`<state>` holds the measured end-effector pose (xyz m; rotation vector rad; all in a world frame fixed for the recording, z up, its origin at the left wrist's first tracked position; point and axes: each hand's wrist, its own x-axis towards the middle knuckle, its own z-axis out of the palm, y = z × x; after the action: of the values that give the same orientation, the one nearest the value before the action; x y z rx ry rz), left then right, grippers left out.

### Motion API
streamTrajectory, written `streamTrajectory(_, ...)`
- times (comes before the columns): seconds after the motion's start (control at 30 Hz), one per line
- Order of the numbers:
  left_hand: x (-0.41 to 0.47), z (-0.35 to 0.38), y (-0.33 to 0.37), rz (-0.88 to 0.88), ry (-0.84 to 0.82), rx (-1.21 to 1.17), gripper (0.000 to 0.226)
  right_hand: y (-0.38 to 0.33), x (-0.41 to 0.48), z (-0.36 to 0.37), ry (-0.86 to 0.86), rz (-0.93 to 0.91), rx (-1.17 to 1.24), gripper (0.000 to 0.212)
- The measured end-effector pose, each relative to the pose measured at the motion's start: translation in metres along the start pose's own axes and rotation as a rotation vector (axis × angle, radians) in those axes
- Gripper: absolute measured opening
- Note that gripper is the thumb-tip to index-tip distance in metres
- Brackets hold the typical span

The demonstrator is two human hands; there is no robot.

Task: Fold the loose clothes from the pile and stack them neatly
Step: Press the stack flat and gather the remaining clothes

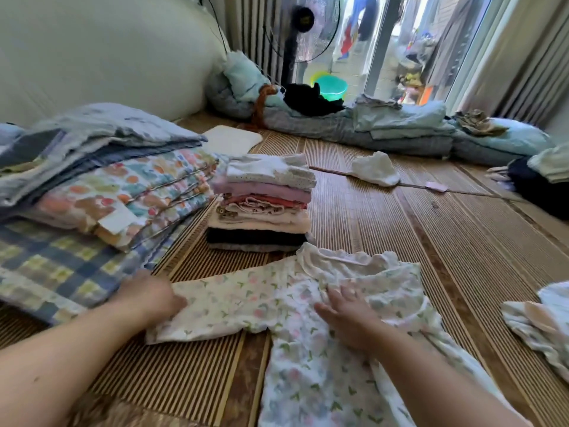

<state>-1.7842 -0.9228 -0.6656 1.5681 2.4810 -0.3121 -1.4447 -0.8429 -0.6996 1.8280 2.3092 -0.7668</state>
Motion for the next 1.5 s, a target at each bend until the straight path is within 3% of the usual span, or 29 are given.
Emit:
streamTrajectory(0.17,-0.008,-0.027,0.008,0.039,-0.116,-0.087,0.028,0.002,-0.004,-0.008,0.042,-0.037,0.220,0.071)
streamTrajectory(0.27,-0.015,-0.053,0.033,0.124,-0.134,-0.566,0.017,0.007,-0.010,-0.019,0.146,-0.067,0.576,0.057)
streamTrajectory(0.37,-0.029,-0.075,0.090,0.222,-0.327,-1.021,0.019,0.019,-0.019,-0.039,0.312,-0.069,0.694,0.049)
streamTrajectory(0.47,-0.037,-0.085,0.167,0.284,-0.514,-1.059,0.022,0.036,-0.027,-0.055,0.440,-0.077,0.766,0.042)
streamTrajectory(0.57,-0.040,-0.086,0.236,0.343,-0.596,-1.058,0.026,0.058,-0.035,-0.065,0.595,-0.048,0.769,0.027)
streamTrajectory(0.73,-0.031,-0.074,0.288,0.413,-0.836,-1.045,0.046,0.102,-0.030,-0.078,0.646,0.100,0.605,0.031)
streamTrajectory(0.77,-0.024,-0.069,0.288,0.424,-0.795,-1.055,0.049,0.109,-0.026,-0.078,0.632,0.120,0.617,0.032)
streamTrajectory(0.83,-0.008,-0.058,0.275,0.404,-0.486,-0.995,0.045,0.118,-0.017,-0.076,0.571,0.150,0.662,0.037)
streamTrajectory(0.9,0.014,-0.045,0.253,0.385,-0.096,-0.670,0.036,0.122,-0.004,-0.075,0.489,0.173,0.666,0.049)
streamTrajectory(0.93,0.021,-0.040,0.240,0.349,-0.004,-0.500,0.032,0.122,0.004,-0.076,0.453,0.182,0.643,0.059)
streamTrajectory(1.0,0.030,-0.032,0.219,0.180,-0.009,-0.364,0.044,0.118,0.020,-0.082,0.415,0.213,0.606,0.083)
streamTrajectory(1.07,0.034,-0.027,0.209,0.037,-0.108,-0.485,0.048,0.110,0.033,-0.094,0.369,0.287,0.658,0.094)
streamTrajectory(1.1,0.038,-0.025,0.208,0.007,-0.147,-0.593,0.039,0.106,0.038,-0.101,0.312,0.318,0.681,0.089)
streamTrajectory(1.17,0.042,-0.023,0.210,-0.012,-0.183,-0.804,0.025,0.103,0.045,-0.114,0.171,0.364,0.620,0.055)
streamTrajectory(1.27,0.043,-0.029,0.214,0.054,-0.186,-1.016,0.017,0.103,0.043,-0.131,0.130,0.406,0.348,0.018)
streamTrajectory(1.37,0.039,-0.045,0.217,0.226,-0.110,-0.977,0.015,0.109,0.035,-0.145,0.223,0.341,0.336,0.008)
streamTrajectory(1.5,0.025,-0.068,0.212,0.356,0.040,-1.144,0.004,0.120,0.009,-0.157,0.434,0.186,0.549,0.010)
